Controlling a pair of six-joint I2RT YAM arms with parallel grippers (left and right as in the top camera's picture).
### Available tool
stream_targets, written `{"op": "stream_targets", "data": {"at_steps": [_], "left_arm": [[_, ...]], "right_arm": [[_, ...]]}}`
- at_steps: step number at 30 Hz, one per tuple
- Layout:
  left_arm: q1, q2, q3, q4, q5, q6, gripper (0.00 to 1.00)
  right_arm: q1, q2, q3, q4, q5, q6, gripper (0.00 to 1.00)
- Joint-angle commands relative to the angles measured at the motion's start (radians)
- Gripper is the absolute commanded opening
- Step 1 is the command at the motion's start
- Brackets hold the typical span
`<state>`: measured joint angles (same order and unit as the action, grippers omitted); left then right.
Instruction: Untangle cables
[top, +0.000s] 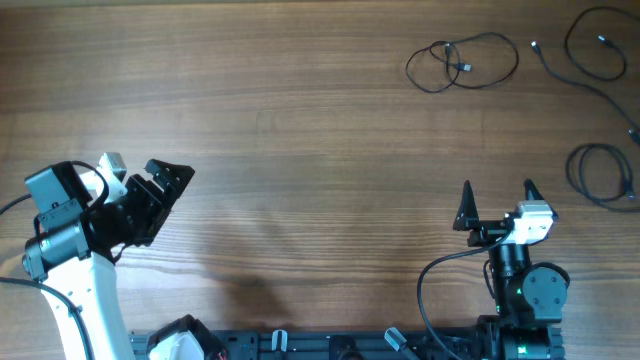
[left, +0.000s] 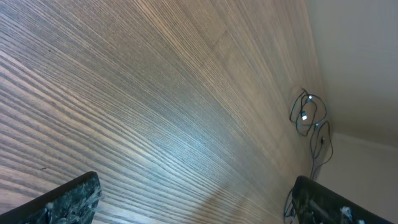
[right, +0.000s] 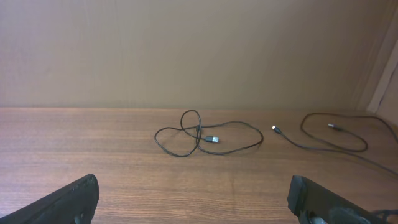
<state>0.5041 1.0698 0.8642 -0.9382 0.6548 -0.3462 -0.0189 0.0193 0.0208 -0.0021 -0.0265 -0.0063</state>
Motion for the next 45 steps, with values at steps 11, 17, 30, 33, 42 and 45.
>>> {"op": "stream_targets", "data": {"at_steps": [11, 17, 30, 33, 42, 45], "left_arm": [[0.004, 0.004, 0.005, 0.002, -0.002, -0.005, 1.0], [0.004, 0.008, 0.005, 0.002, -0.002, -0.005, 1.0], [0.004, -0.007, 0.003, 0.002, -0.003, -0.005, 1.0], [0.002, -0.059, 0.003, 0.002, -0.003, -0.005, 1.0], [0.0, -0.285, 0.003, 0.002, -0.006, -0.002, 1.0], [-0.043, -0.359, 0.003, -0.002, -0.026, -0.001, 1.0]], "right_arm": [[-0.009, -0.009, -0.016, 0.003, -0.016, -0.02, 1.0], [-0.009, -0.009, -0.016, 0.003, -0.016, -0.02, 1.0], [-0.009, -0.009, -0.016, 0.003, -0.016, -0.02, 1.0], [-0.009, -0.009, -0.016, 0.003, -0.016, -0.02, 1.0], [-0.009, -0.009, -0.016, 0.003, -0.016, -0.02, 1.0], [-0.009, -0.009, -0.016, 0.003, -0.016, -0.02, 1.0]]}}
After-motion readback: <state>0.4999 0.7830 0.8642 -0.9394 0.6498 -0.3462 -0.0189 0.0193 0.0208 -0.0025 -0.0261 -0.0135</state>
